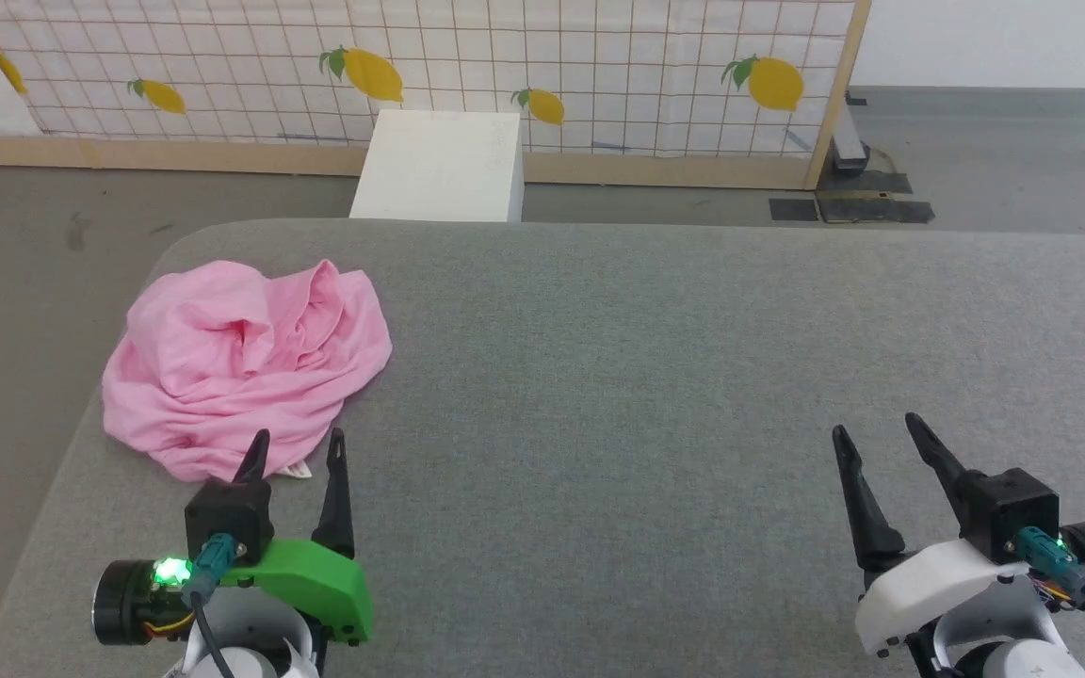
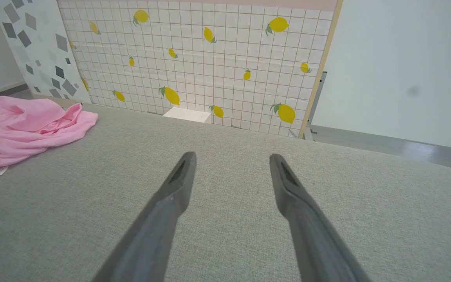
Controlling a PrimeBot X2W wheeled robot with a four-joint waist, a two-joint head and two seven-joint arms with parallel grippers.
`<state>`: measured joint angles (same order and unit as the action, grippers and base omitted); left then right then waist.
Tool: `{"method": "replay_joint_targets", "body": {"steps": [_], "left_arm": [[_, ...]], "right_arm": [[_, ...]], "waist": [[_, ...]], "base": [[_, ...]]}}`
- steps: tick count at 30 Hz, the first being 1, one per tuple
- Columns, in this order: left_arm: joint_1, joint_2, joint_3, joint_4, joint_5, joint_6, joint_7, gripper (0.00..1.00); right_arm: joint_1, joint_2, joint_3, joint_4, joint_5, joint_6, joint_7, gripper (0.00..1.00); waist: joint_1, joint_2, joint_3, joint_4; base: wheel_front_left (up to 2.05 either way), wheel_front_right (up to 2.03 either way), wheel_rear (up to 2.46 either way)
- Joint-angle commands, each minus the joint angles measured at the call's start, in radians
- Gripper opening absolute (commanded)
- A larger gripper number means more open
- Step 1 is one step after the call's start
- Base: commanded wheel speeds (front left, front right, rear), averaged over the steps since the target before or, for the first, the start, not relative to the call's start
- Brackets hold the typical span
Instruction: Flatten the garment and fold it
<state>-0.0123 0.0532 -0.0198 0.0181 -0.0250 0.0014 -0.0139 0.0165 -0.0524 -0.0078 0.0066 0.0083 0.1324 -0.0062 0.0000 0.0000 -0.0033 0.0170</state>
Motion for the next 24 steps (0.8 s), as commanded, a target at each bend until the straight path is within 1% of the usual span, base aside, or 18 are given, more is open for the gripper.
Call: {"method": "replay_joint_targets", "body": {"steps": [1, 24], "left_arm": [[-0.009, 0.001, -0.006, 0.005, -0.008, 0.009, -0.011, 1.00], [0.001, 0.017, -0.020, 0.020, -0.055, 0.044, -0.059, 1.00]], "right_arm": [[-0.002, 0.000, -0.003, 0.000, 0.005, 0.000, -0.010, 1.00], [-0.002, 0.001, 0.006, 0.009, 0.030, 0.000, -0.036, 1.00]], "waist": [[0.0000, 0.0000, -0.001, 0.010], [0.0000, 0.0000, -0.010, 0.153]], "base": [[0.00, 0.00, 0.00], [0.00, 0.00, 0.00]]}}
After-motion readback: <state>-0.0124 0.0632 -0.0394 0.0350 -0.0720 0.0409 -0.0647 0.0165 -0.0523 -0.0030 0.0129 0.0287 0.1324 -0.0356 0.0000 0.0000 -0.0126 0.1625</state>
